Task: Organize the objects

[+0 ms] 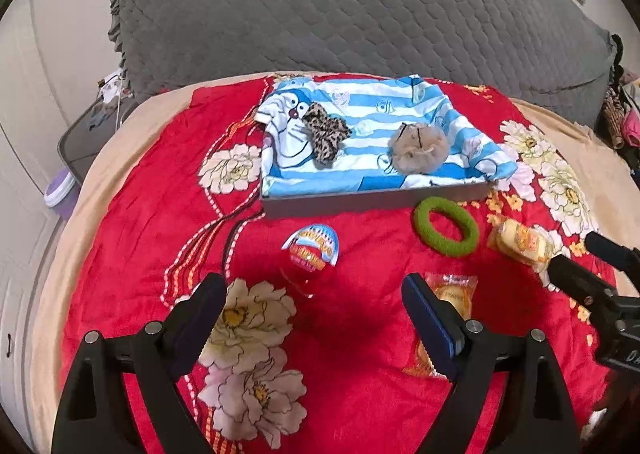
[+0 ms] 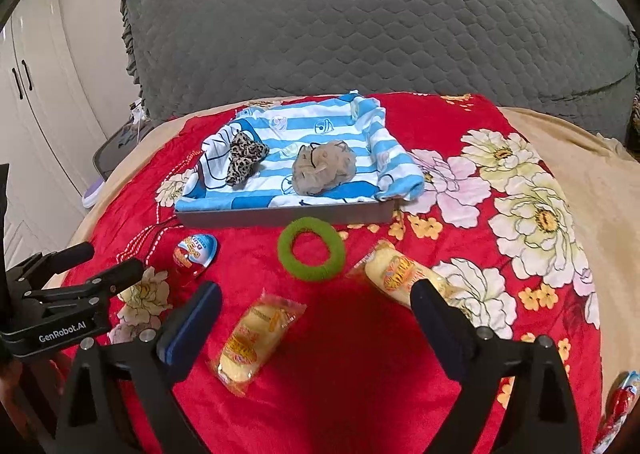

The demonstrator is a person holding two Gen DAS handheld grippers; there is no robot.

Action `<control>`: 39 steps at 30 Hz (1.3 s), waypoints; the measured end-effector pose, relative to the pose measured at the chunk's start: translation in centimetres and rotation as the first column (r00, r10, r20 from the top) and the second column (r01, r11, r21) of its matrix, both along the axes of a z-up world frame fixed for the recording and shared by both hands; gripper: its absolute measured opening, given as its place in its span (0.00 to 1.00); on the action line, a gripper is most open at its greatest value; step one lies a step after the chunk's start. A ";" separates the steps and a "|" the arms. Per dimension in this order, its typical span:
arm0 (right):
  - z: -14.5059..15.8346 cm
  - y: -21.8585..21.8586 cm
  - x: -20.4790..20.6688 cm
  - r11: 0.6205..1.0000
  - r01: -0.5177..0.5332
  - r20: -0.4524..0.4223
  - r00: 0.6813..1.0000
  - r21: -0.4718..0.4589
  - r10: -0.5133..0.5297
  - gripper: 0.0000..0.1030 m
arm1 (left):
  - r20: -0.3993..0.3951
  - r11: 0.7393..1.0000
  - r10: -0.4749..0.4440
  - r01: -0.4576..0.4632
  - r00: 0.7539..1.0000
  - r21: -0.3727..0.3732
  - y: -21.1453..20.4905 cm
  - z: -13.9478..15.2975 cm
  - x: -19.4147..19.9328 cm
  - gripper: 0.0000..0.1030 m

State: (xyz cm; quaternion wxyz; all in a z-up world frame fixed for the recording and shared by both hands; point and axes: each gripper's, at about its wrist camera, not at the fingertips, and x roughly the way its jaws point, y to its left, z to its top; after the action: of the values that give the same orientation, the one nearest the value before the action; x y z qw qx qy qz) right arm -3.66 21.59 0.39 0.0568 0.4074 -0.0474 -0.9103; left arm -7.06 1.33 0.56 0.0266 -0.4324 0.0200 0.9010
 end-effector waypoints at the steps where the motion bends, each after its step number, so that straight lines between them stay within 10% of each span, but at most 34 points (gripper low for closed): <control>1: 0.0 0.1 0.2 1.000 0.000 0.001 1.000 0.004 0.000 0.93 | 0.001 1.000 0.001 -0.001 1.000 0.001 -0.1 0.0 0.2 0.87; 39: -0.4 3.4 3.3 1.000 0.023 0.026 0.999 0.016 -0.023 0.99 | 0.023 0.994 -0.113 0.113 0.993 -0.004 5.9 -1.5 5.2 0.88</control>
State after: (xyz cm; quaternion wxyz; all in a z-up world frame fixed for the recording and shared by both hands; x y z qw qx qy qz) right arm -0.35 24.97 -0.03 0.0426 0.4192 -0.0458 -0.9057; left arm -1.84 7.24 -0.98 0.0767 -0.4409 0.0467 0.8931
